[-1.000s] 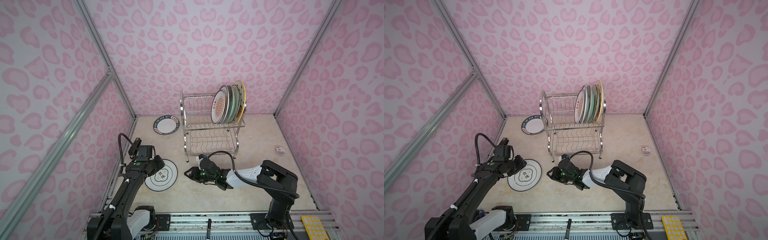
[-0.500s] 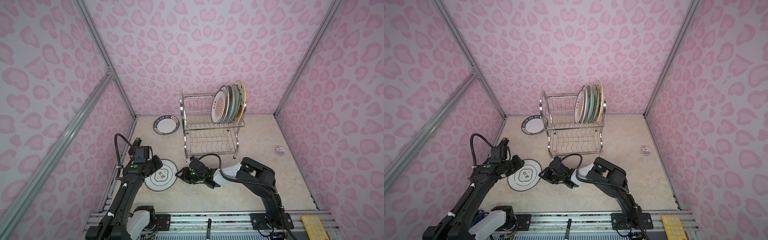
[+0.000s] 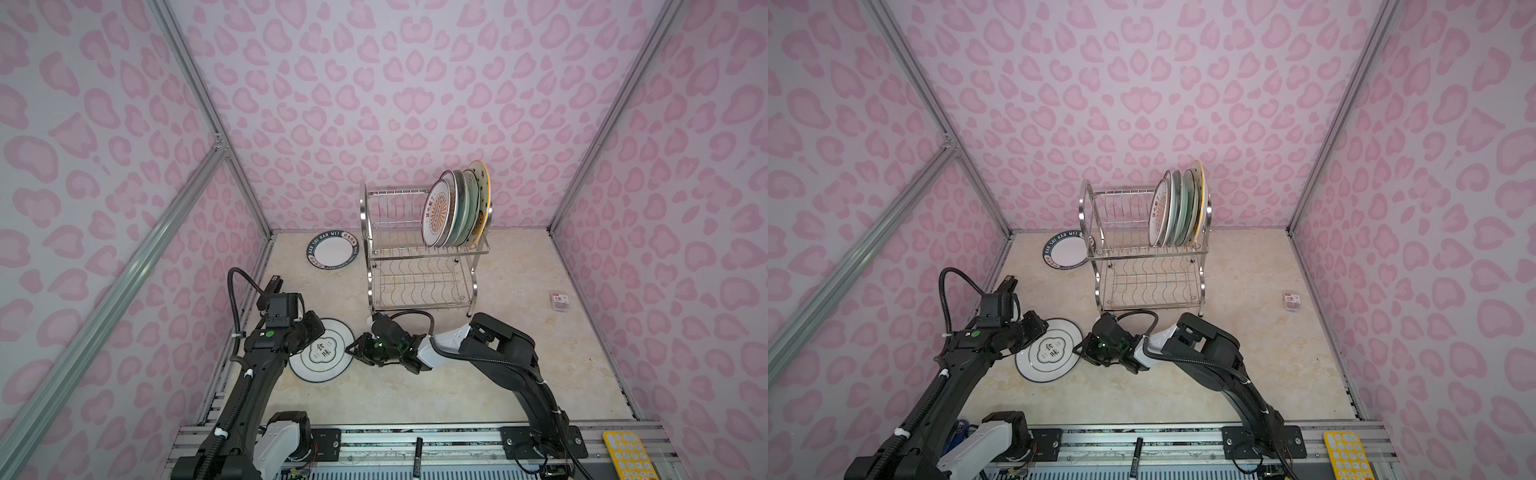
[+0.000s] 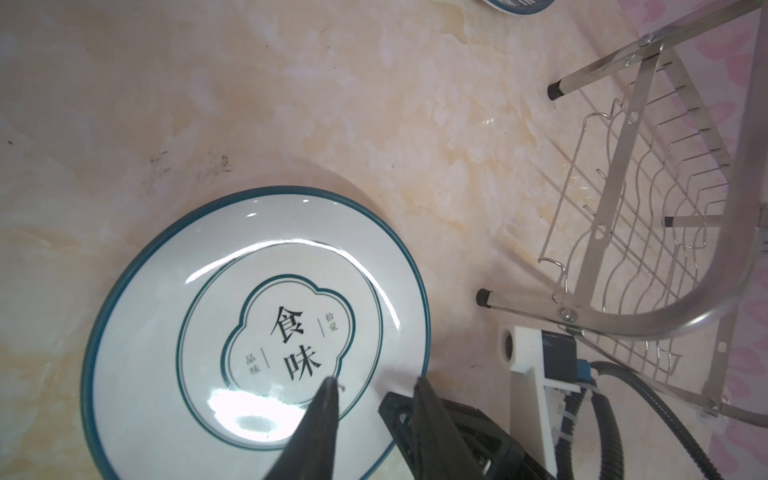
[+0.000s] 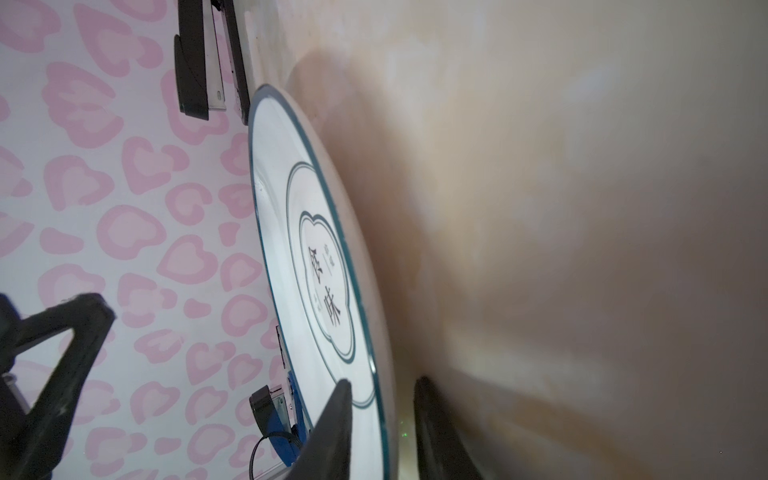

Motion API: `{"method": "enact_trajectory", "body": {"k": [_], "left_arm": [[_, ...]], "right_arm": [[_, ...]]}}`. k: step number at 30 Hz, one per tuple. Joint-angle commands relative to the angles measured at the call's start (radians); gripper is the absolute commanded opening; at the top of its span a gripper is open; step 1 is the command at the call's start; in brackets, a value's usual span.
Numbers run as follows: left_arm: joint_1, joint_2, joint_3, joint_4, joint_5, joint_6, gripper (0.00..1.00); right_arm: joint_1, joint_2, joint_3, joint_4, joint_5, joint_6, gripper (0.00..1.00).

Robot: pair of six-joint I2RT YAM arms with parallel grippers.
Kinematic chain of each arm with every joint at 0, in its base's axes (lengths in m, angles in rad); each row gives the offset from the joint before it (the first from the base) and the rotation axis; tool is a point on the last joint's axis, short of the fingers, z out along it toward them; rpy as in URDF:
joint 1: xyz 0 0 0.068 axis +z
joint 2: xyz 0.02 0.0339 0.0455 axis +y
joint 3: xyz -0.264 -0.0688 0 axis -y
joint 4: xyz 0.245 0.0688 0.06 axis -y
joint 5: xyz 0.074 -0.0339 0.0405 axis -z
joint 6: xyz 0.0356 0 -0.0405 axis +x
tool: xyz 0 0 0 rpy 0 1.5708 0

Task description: Load the plates into the dish rack

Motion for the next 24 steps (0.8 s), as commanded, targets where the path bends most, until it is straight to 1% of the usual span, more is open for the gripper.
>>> {"method": "enact_trajectory", "body": {"k": [1,11,19,24], "left_arm": [[0.002,-0.005,-0.003,-0.006,0.007,0.015,0.34],[0.003,-0.009,0.004,-0.011,0.007,0.014,0.34],[0.004,-0.011,0.015,-0.023,0.001,0.017,0.34],[0.004,-0.01,0.022,-0.025,-0.003,0.016,0.34]], "right_arm": [[-0.005,0.021,0.002,-0.025,0.01,-0.002,0.22],[-0.009,-0.007,-0.028,0.001,0.007,-0.001,0.0],[-0.017,-0.088,-0.138,0.06,0.009,0.019,0.0],[-0.015,-0.165,-0.189,0.038,0.021,-0.017,0.0]]}}
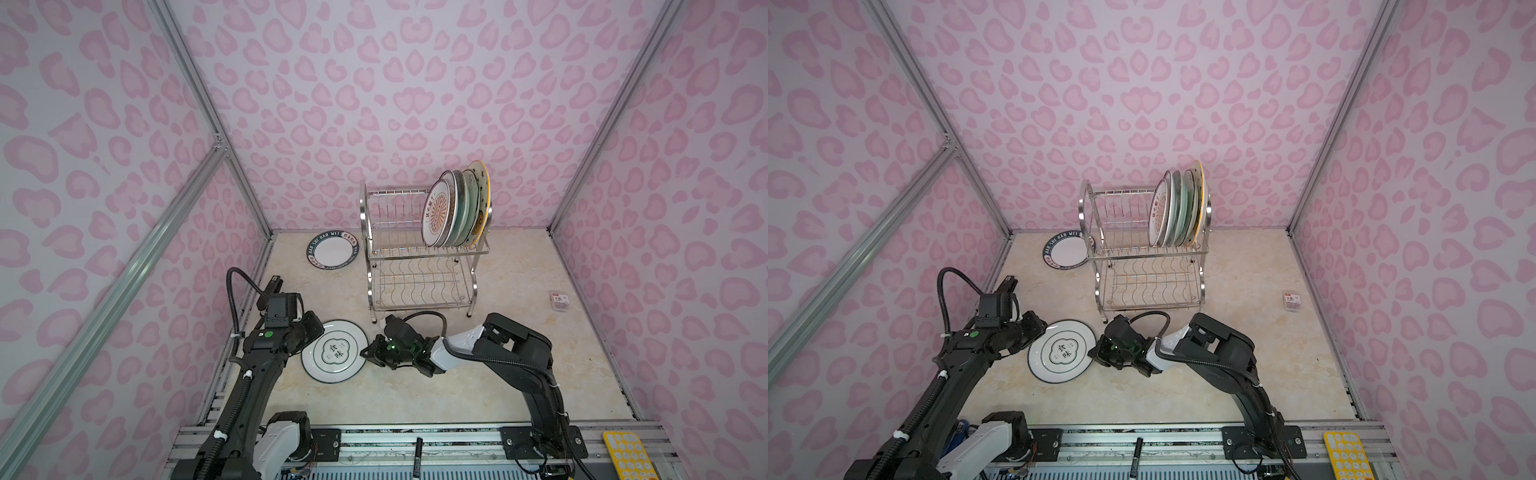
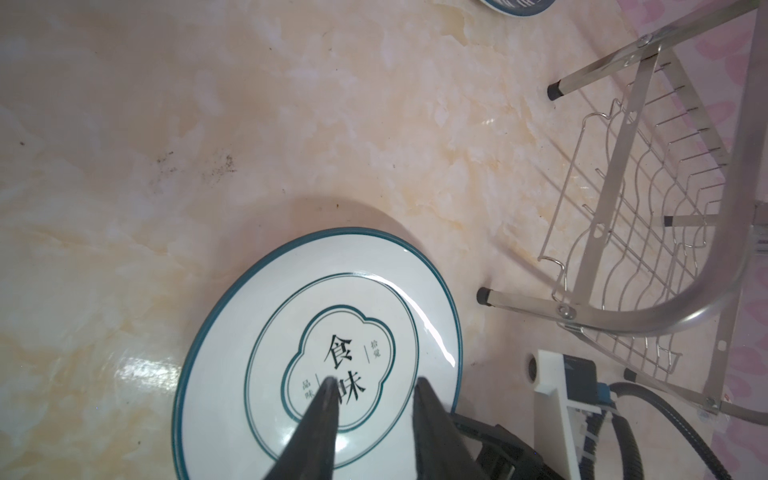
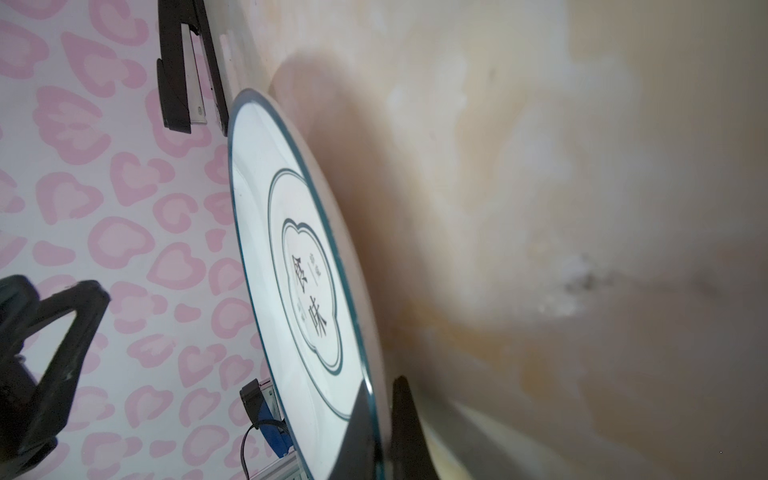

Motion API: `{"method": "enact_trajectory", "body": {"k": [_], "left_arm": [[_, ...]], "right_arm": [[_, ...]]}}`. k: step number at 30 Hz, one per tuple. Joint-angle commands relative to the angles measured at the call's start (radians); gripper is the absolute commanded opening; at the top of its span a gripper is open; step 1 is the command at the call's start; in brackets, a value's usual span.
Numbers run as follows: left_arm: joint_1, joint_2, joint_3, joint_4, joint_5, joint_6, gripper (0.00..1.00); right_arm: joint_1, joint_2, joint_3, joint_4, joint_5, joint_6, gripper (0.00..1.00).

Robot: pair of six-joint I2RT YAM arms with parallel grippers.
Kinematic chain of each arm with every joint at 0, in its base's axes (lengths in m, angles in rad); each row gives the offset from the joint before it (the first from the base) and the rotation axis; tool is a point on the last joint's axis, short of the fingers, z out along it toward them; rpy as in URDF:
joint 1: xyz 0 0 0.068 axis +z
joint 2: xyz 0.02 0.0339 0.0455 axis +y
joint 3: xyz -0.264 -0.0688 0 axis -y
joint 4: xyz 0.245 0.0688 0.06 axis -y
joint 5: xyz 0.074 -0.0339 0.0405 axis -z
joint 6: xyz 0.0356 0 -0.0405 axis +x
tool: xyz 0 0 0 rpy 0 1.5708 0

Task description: Load the plates into the dish rack

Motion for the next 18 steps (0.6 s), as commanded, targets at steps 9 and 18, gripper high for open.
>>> {"method": "enact_trajectory", "body": {"k": [9,18], "left_arm": [[0.001,-0.013,0.063,-0.029,-0.02,0.006,0.34],[0.0,-0.052,0.171,-0.087,-0.067,0.026,0.34]], "right_arm": [[0.017,-0.191,-0.059,-0.071,0.069,-0.142,0.0],[0.045,-0.374,-0.064,-0.259,0.199,-0.303,0.0]]}}
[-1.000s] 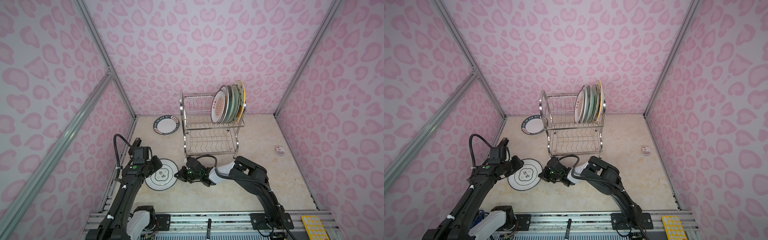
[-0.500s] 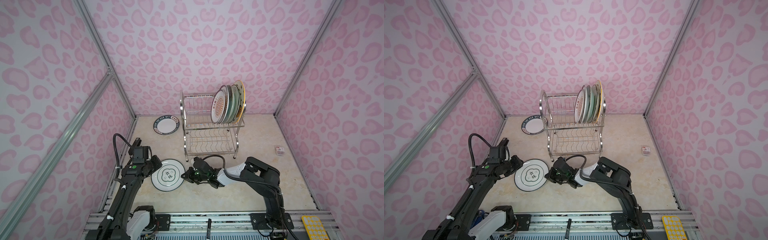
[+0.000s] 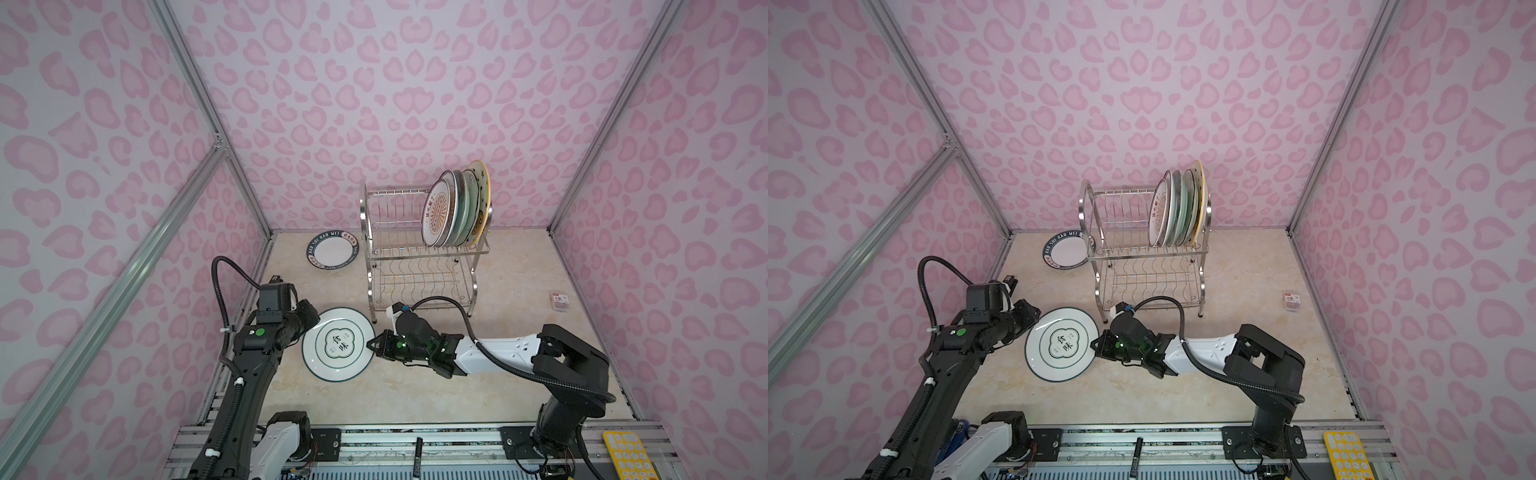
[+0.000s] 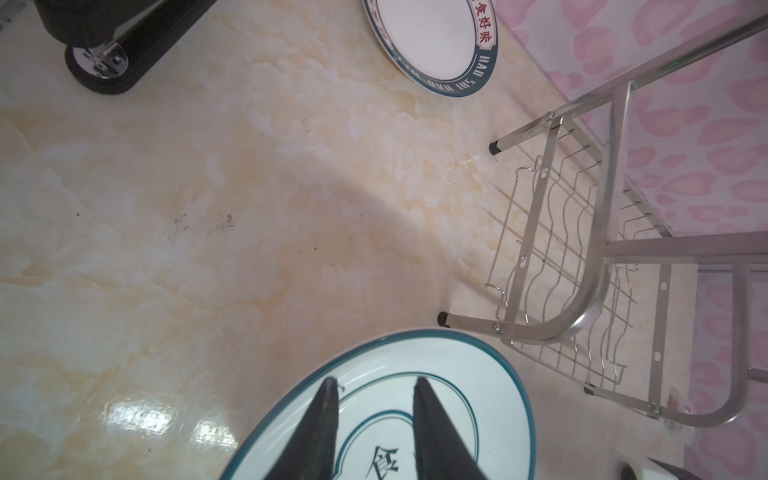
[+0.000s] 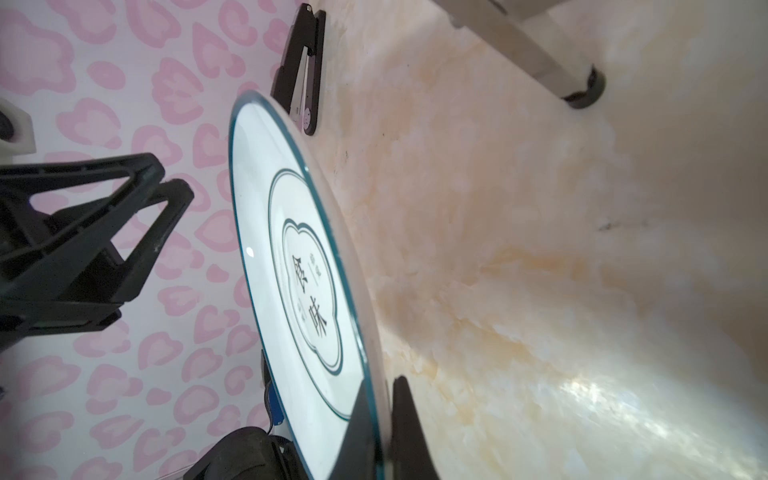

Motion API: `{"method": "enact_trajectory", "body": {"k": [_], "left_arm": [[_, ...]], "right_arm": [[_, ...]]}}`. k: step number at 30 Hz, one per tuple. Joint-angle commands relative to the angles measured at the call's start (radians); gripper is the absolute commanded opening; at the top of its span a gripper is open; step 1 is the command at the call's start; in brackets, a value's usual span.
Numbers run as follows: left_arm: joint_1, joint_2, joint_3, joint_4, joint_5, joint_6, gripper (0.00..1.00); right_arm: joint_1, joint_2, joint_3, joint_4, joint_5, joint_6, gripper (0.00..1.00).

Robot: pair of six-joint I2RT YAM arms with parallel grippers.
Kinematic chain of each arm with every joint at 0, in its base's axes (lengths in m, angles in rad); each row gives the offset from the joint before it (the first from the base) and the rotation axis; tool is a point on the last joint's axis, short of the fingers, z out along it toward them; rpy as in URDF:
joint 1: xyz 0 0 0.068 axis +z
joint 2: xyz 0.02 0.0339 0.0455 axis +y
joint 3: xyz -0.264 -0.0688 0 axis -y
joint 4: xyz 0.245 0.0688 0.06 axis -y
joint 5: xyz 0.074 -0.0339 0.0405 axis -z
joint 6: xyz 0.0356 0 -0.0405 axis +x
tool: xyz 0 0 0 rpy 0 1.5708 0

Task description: Load the plates into the dish rack

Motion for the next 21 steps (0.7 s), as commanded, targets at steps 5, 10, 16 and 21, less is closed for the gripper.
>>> {"method": "enact_trajectory", "body": {"k": [5,10,16,21], "left_arm": [[0.001,-0.059,0.061,-0.002,-0.02,0.042,0.34],[0.0,-0.09,0.099,0.011,0.005,0.066,0.34],[0.0,-0.138,0.107,0.064,0.068,0.085,0.34],[0.0,-0.153,0.111,0.081,0.086,0.088,0.34]], "right_arm": [[0.025,-0.154,0.006,-0.17,0.186,-0.203,0.0],[0.025,-0.278,0.033,-0.301,0.279,-0.336,0.0],[-0.014,-0.393,0.057,-0.336,0.304,-0.44,0.0],[-0.063,-0.454,0.112,-0.38,0.247,-0.515,0.0]]}}
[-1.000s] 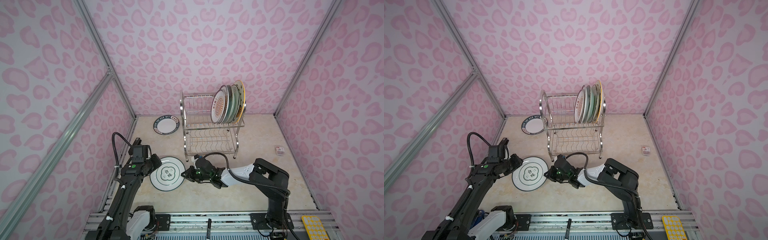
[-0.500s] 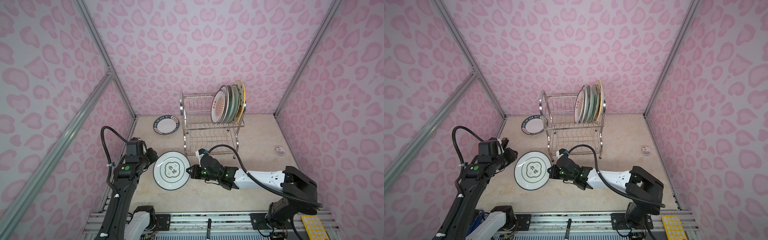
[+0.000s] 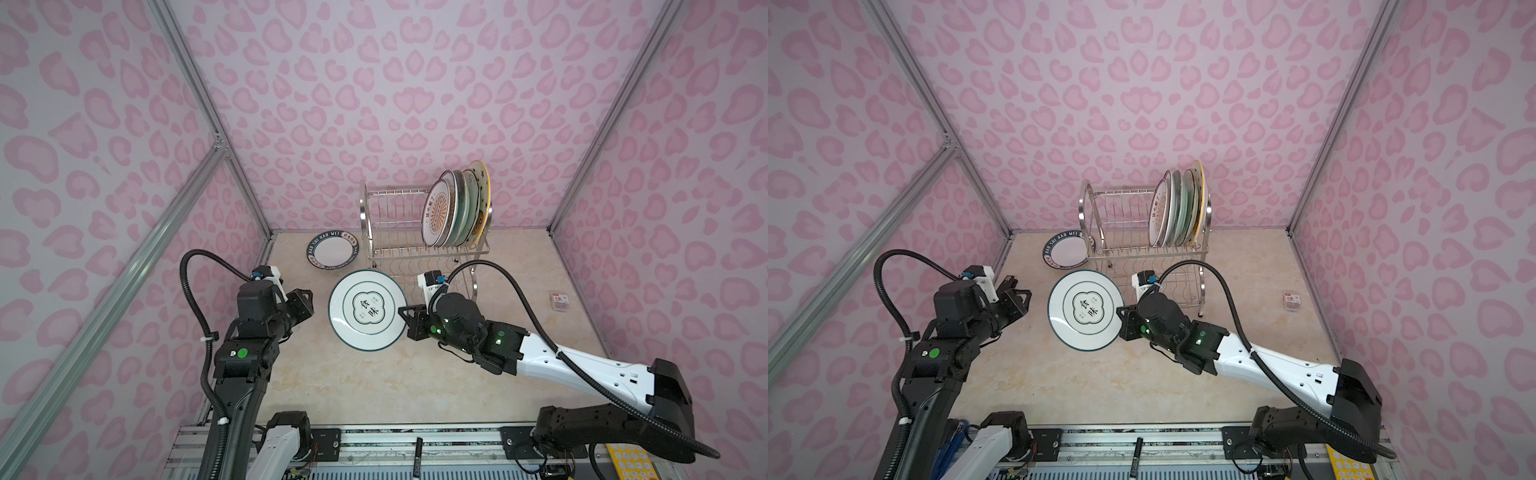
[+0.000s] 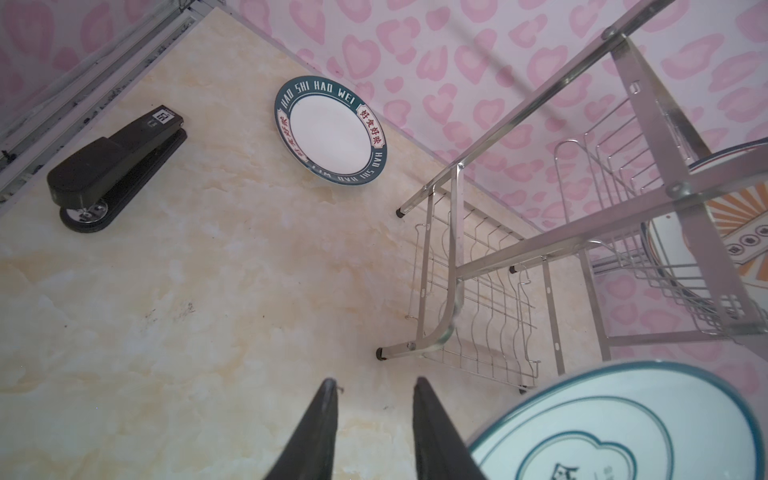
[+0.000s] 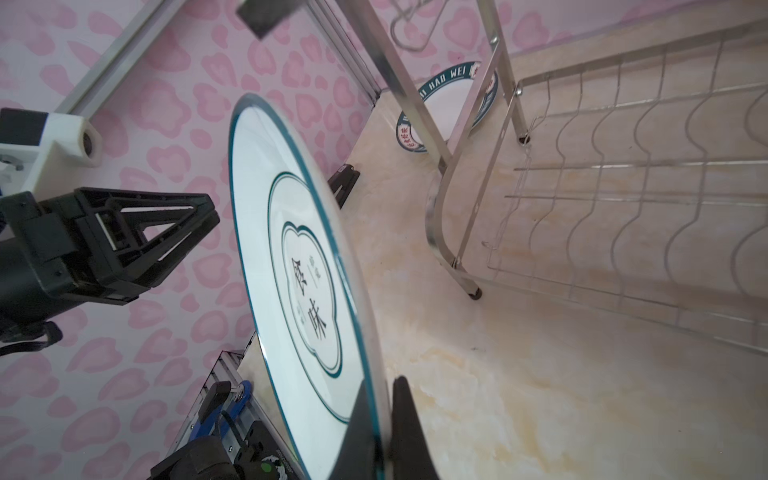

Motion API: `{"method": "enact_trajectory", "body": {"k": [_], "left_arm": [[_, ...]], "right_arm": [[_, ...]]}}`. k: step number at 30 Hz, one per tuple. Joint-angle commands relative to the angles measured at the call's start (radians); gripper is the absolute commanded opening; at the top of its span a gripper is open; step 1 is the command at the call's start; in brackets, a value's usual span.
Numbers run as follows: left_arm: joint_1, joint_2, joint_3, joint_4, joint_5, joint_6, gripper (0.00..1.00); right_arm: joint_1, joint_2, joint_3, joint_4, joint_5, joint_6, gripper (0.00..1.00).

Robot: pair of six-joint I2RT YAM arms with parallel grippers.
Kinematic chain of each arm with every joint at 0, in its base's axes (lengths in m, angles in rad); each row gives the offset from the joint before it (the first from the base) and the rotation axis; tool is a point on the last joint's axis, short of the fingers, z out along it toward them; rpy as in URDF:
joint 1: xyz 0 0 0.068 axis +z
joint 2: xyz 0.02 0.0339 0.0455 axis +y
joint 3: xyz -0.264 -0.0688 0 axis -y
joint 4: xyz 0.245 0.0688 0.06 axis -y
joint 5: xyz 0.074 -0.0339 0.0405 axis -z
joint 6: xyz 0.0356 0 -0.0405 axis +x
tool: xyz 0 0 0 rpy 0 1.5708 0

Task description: Load the plates into the dish rack

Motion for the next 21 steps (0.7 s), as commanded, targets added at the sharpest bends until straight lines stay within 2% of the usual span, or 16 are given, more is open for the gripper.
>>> {"method": "enact_trajectory", "body": {"k": [1,12,21], "left_arm": [[0.0,-0.007,0.01,0.046,0.029,0.015,0.34],[-0.003,-0.005,-0.018,0.127,0.114,-0.016,0.33],[-0.052,0.006,-0.038,0.204,0.133,-0.038,0.33]], "right_arm": [[-0.027,-0.033,0.036,-0.006,-0.042,-0.085,0.0],[-0.126,-0.137,0.228,-0.149,-0.077,-0.266,0.0],[-0.207,-0.115,0.361,-0.105,0.055,-0.422,0.0]]}}
